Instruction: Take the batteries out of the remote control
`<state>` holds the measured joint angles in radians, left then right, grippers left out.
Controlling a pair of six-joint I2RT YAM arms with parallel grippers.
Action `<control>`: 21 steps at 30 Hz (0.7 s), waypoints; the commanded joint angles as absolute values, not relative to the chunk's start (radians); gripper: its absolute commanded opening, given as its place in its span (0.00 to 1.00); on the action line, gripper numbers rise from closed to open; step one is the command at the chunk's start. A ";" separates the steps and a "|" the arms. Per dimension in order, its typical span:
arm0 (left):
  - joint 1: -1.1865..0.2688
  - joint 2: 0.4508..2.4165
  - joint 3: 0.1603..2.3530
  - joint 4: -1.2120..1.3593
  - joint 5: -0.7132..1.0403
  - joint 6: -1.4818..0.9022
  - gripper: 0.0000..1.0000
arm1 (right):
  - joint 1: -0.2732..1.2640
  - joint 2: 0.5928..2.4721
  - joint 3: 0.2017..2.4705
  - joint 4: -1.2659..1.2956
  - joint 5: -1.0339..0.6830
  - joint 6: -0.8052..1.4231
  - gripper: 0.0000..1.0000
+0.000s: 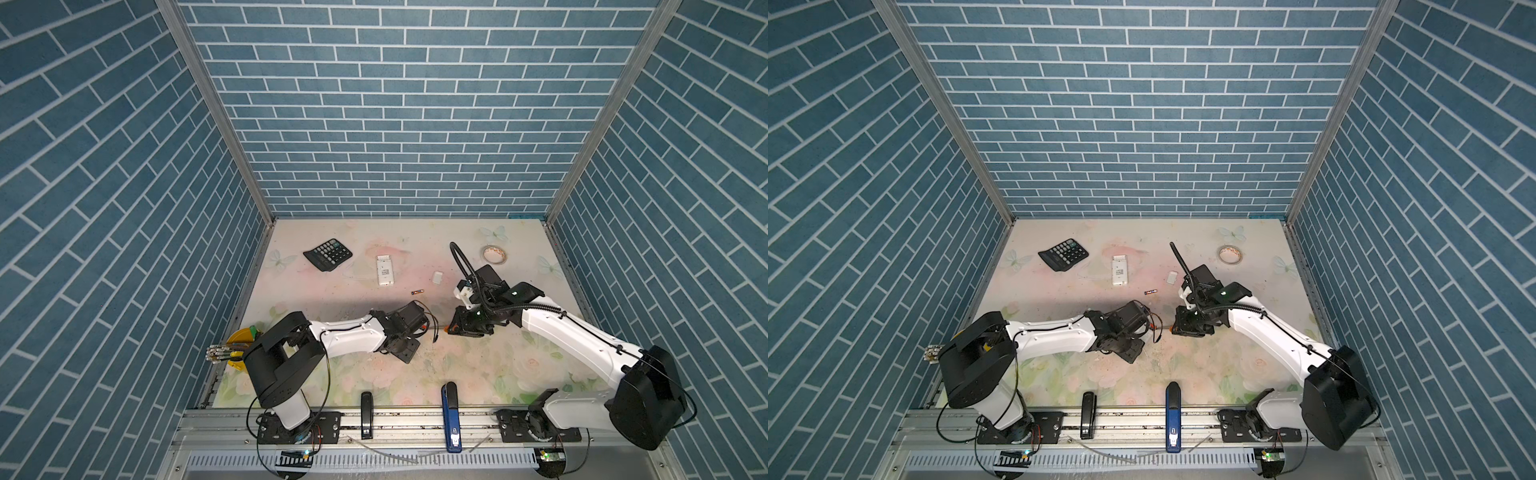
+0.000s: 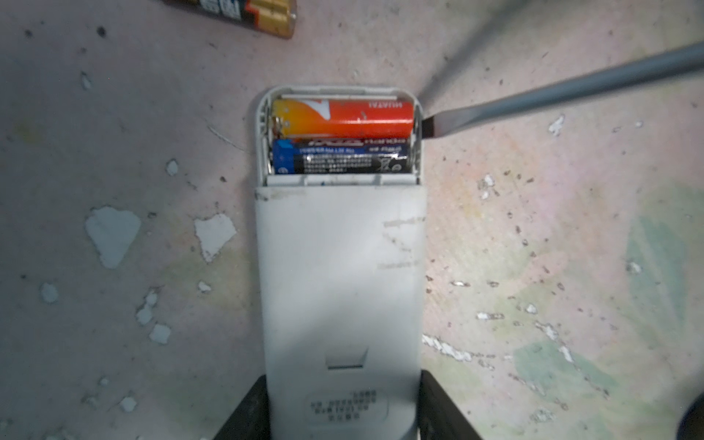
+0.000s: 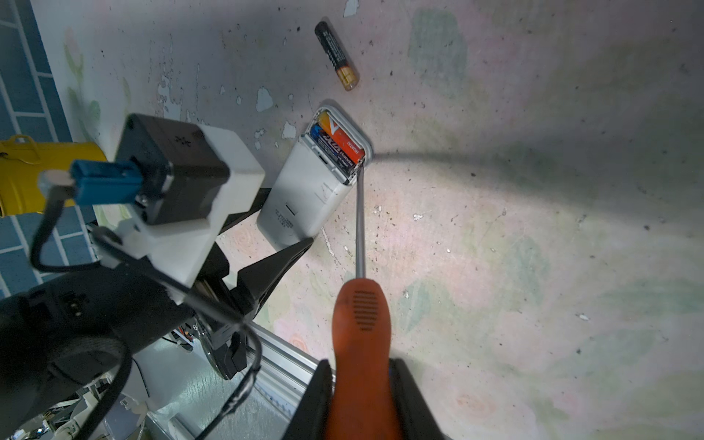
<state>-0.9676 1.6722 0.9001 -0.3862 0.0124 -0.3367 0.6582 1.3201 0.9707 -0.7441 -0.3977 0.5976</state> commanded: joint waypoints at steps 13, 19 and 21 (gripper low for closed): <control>-1.011 1.761 0.857 -0.368 0.071 -0.276 0.34 | 0.678 1.255 0.960 -0.564 -0.429 0.604 0.00; -1.013 1.763 0.856 -0.371 0.069 -0.280 0.34 | 0.672 1.236 0.981 -0.620 -0.399 0.586 0.00; -1.013 1.761 0.854 -0.370 0.068 -0.281 0.34 | 0.670 1.241 0.990 -0.641 -0.387 0.579 0.00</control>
